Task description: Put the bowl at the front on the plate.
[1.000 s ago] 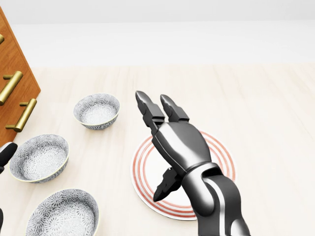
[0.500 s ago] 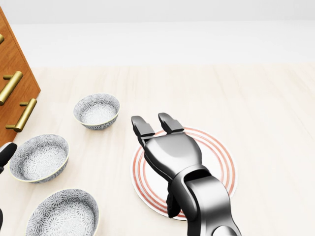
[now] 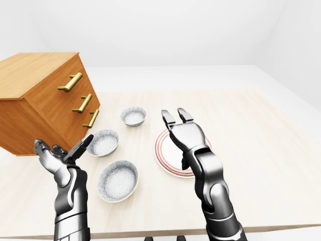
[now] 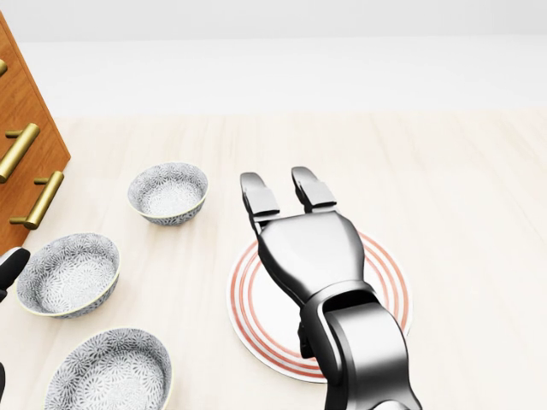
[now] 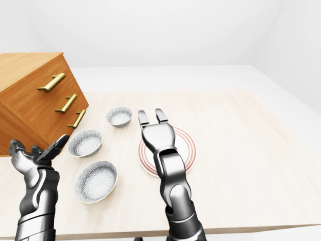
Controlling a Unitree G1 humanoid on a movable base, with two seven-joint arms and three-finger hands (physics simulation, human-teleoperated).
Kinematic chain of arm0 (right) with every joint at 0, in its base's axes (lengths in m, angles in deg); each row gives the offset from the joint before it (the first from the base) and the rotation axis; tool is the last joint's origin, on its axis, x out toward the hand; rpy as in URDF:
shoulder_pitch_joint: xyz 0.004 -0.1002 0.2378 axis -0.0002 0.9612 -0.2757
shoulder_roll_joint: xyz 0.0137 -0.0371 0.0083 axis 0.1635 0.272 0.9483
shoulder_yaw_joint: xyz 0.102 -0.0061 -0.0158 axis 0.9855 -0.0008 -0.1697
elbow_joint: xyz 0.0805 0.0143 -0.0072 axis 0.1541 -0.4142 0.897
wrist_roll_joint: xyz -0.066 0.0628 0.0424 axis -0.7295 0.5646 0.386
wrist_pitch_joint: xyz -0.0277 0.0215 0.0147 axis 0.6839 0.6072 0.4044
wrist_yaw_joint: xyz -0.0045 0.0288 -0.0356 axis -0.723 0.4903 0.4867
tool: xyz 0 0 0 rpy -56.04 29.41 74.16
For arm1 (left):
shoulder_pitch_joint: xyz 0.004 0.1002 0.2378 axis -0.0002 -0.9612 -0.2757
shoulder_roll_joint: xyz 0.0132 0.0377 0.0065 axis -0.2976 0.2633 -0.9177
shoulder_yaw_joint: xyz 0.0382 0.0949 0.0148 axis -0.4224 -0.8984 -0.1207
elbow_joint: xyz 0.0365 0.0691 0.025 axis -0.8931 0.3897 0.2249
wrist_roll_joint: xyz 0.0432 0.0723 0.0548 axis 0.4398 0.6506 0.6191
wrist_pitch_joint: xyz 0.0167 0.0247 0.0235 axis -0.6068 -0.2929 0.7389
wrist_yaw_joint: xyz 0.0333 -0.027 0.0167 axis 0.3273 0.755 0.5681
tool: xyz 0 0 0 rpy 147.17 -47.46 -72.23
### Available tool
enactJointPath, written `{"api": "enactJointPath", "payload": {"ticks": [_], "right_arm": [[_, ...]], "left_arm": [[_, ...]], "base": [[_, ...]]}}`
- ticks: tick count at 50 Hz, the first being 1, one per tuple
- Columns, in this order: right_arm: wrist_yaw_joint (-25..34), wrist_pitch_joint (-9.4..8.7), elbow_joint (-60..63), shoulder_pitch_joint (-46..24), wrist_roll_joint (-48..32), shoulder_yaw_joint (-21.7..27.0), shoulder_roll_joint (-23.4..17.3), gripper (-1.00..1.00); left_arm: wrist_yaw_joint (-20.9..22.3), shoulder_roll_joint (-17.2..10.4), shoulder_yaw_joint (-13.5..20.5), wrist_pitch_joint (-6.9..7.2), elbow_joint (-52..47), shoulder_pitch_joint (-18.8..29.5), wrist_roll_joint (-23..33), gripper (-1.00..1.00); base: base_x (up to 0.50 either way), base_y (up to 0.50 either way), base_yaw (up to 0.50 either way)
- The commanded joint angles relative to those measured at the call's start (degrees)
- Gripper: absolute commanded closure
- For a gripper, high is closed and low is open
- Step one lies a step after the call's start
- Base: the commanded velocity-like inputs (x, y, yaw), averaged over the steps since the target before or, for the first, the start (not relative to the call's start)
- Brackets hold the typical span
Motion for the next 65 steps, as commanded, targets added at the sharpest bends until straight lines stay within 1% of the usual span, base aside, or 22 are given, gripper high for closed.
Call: {"api": "enactJointPath", "payload": {"ticks": [1, 9, 13, 16, 20, 22, 24, 26, 27, 30, 34, 37, 43, 45, 49, 50, 53, 58, 60, 61, 62, 65], "right_arm": [[0.0, 0.0, 0.69, -0.01, -1.03, 0.12, 0.33, -1.0], [0.0, 0.0, 0.09, -0.48, -0.69, 0.23, 0.38, -1.0], [0.0, 0.0, -1.91, -0.47, -0.25, -0.9, 0.76, -1.0], [0.0, 0.0, -2.54, -0.87, -1.47, -1.65, 1.36, -1.0], [0.0, 0.0, -4.4, -2.25, -3.05, -3.06, 2.96, -1.0], [0.0, 0.0, -5.85, -2.71, -3.27, -3.65, 3.82, -1.0], [0.0, 0.0, -7.15, -3.11, -3.18, -4.11, 4.44, -1.0], [0.0, 0.0, -7.76, -3.32, -3.46, -4.44, 4.78, -1.0], [0.0, 0.0, -7.95, -3.58, -3.49, -4.73, 5.15, -1.0], [0.0, 0.0, -8.27, -3.7, -3.84, -5.21, 5.72, -1.0], [0.0, 0.0, -10.38, -2.42, -3.75, -6.81, 6.67, -1.0], [0.0, 0.0, -11.66, -2.02, -3.29, -7.6, 7.17, -1.0], [0.0, 0.0, -14.21, -3.07, -1.92, -8.68, 7.42, -1.0], [0.0, 0.0, -14.52, -3.97, -2.41, -8.93, 7.48, -1.0], [0.0, 0.0, -16.4, -4.91, -2.46, -9.15, 7.95, -1.0], [0.0, 0.0, -16.78, -4.72, -2.11, -9.41, 7.98, -1.0], [0.0, 0.0, -17.74, -3.88, -2.0, -10.0, 8.08, -1.0], [0.0, 0.0, -15.5, -2.27, -2.54, -11.89, 8.35, -1.0], [0.0, 0.0, -14.73, -1.7, -2.26, -12.58, 8.37, -1.0], [0.0, 0.0, -15.35, -2.05, -5.33, -12.88, 8.21, -1.0], [0.0, 0.0, -15.86, -1.89, -2.34, -12.78, 7.97, -1.0], [0.0, 0.0, -16.57, -0.47, -2.03, -13.82, 8.88, -1.0]], "left_arm": [[0.0, 0.0, -0.01, 0.0, 0.02, 0.01, 0.0, -1.0], [0.0, -0.04, -0.03, 0.0, 0.16, 0.08, 0.04, -1.0], [0.0, -0.03, -0.01, -0.1, 0.42, 0.15, -0.02, -1.0], [0.0, -0.05, 0.02, 0.52, -0.6, -0.17, -0.13, -1.0], [0.0, -0.05, -0.02, -0.2, 0.57, 0.24, -0.01, -1.0], [0.0, -0.09, 0.0, -0.17, 0.46, 0.18, -0.13, -1.0], [0.0, -0.12, 0.06, 0.49, -0.48, -0.08, -0.33, -1.0], [0.0, -0.08, 0.14, 0.65, -0.78, -0.21, -0.35, -1.0], [0.0, -0.05, 0.12, 0.25, -0.14, 0.04, -0.22, -1.0], [0.0, -0.07, 0.08, 0.09, 0.1, 0.11, -0.26, -1.0], [0.0, -0.08, 0.08, 0.14, 0.01, 0.01, -0.34, -1.0], [0.0, -0.08, 0.14, 0.56, -0.63, -0.18, -0.42, -1.0], [0.0, -0.06, 0.04, -0.3, 0.59, 0.18, -0.23, -1.0], [0.0, -0.1, 0.06, 0.07, 0.06, 0.0, -0.33, -1.0], [0.0, -0.14, 0.02, -0.08, 0.51, 0.24, -0.25, -1.0], [0.0, -0.16, 0.04, 0.32, -0.21, -0.04, -0.35, -1.0], [0.0, -0.13, 0.06, 0.0, 0.32, 0.16, -0.2, -1.0], [0.0, -0.11, 0.11, 0.63, -0.54, -0.06, -0.25, -1.0], [0.0, -0.05, 0.1, 0.18, -0.03, 0.04, -0.11, -1.0], [0.0, -0.06, 0.09, 0.31, -0.29, -0.04, -0.12, -1.0], [0.0, -0.05, 0.1, 0.32, -0.27, -0.03, -0.14, -1.0], [0.0, -0.08, 0.11, 0.16, -0.01, 0.06, -0.14, -1.0]], "base": [[0.0, 0.0, 0.0], [0.0, 0.0, 0.0], [0.0, 0.0, 0.0], [0.0, 0.0, 0.0], [0.0, 0.0, 0.0], [0.0, 0.0, 0.0], [0.0, 0.0, 0.0], [0.0, 0.0, 0.0], [0.0, 0.0, 0.0], [0.0, 0.0, 0.0], [0.0, 0.0, 0.0], [0.0, 0.0, 0.0], [0.0, 0.0, 0.0], [0.0, 0.0, 0.0], [0.0, 0.0, 0.0], [0.0, 0.0, 0.0], [0.0, 0.0, 0.0], [0.0, 0.0, 0.0], [0.0, 0.0, 0.0], [0.0, 0.0, 0.0], [0.0, 0.0, 0.0], [0.0, 0.0, 0.0]]}}
